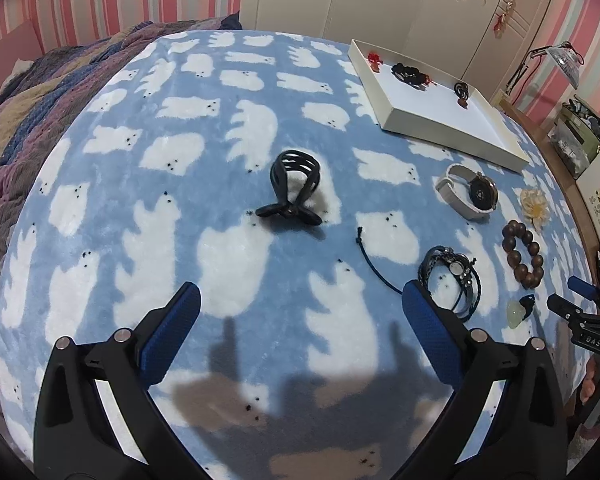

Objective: Organize jewelry
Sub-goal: 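Grasp braided leather bracelet with left tool while right tool grasps jade pendant, then carry the leather bracelet and jade pendant over the white tray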

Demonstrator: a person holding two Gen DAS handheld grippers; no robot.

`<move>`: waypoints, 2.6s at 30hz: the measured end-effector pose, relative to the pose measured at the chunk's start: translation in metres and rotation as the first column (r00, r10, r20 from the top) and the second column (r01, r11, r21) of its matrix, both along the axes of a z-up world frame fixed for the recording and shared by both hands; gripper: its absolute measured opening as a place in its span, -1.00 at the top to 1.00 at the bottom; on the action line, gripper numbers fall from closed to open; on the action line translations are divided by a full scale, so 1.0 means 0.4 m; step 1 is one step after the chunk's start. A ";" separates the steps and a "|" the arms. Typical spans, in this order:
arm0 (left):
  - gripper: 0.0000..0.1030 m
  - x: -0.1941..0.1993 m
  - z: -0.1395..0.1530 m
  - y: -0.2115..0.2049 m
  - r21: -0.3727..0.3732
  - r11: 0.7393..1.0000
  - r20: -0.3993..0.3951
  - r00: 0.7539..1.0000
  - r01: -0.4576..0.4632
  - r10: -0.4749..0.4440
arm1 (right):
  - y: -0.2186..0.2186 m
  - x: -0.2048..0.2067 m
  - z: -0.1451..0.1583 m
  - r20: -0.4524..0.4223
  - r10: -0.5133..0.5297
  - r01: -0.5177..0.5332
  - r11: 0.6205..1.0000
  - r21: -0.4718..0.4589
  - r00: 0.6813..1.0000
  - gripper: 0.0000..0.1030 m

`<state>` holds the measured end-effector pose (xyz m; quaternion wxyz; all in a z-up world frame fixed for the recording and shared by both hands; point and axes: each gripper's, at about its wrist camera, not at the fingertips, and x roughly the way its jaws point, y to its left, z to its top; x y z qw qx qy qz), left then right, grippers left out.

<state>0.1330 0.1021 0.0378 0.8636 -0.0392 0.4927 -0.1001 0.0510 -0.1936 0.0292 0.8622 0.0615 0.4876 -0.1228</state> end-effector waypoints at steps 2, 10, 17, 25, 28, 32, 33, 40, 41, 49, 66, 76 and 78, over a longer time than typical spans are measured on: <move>-0.92 -0.004 -0.002 -0.009 -0.004 1.000 -0.007 1.000 0.008 -0.008 | 0.000 -0.001 -0.001 -0.001 0.001 -0.001 1.000 0.002 1.000 -0.66; -0.92 -0.053 0.004 -0.076 0.003 0.999 -0.031 0.999 0.038 -0.038 | 0.022 -0.011 -0.010 0.002 0.009 -0.009 1.000 0.011 1.000 -0.65; -0.92 -0.078 -0.019 -0.161 0.023 0.995 -0.073 0.993 0.097 -0.095 | 0.028 -0.007 -0.016 0.000 0.017 -0.017 0.999 0.034 1.000 -0.63; -0.86 -0.057 -0.033 -0.218 0.061 0.993 -0.061 0.994 0.099 -0.095 | 0.043 0.011 -0.034 -0.001 0.025 -0.025 0.997 0.070 1.000 -0.44; -0.81 -0.044 -0.044 -0.238 0.060 0.993 -0.069 0.992 0.107 -0.102 | 0.047 0.019 -0.043 -0.004 0.032 -0.031 0.996 0.083 0.999 -0.42; -0.66 -0.018 -0.058 -0.263 0.063 0.990 -0.090 0.989 0.126 -0.120 | 0.052 0.034 -0.045 0.003 0.040 -0.040 0.994 0.104 0.999 -0.19; -0.66 -0.010 -0.060 -0.268 0.061 0.990 -0.094 0.988 0.129 -0.123 | 0.054 0.038 -0.045 0.004 0.044 -0.044 0.993 0.108 0.999 -0.13; -0.58 0.021 -0.062 -0.294 0.136 0.980 -0.066 0.988 0.145 -0.138 | 0.061 0.054 -0.046 -0.008 0.049 -0.048 0.993 0.112 0.999 0.11; -0.55 0.028 -0.068 -0.295 0.129 0.980 -0.078 0.987 0.150 -0.141 | 0.061 0.055 -0.047 -0.009 0.047 -0.046 0.992 0.115 0.999 0.14; -0.28 0.046 -0.089 -0.285 0.079 0.982 -0.123 0.979 0.174 -0.164 | 0.071 0.057 -0.054 -0.027 0.042 -0.039 0.991 0.131 0.999 0.36; 0.82 0.033 -0.080 -0.268 0.118 0.975 -0.138 0.975 0.190 -0.173 | 0.091 0.069 -0.053 -0.019 0.096 -0.093 0.989 0.118 0.995 0.73; 0.87 -0.006 -0.056 -0.264 0.131 0.972 -0.124 0.976 0.194 -0.178 | 0.111 0.068 -0.022 -0.002 0.152 -0.152 0.987 0.051 0.988 0.74; 0.87 -0.011 -0.044 -0.268 0.134 0.972 -0.112 0.977 0.195 -0.180 | 0.111 0.068 -0.007 0.015 0.161 -0.162 0.986 0.044 0.987 0.74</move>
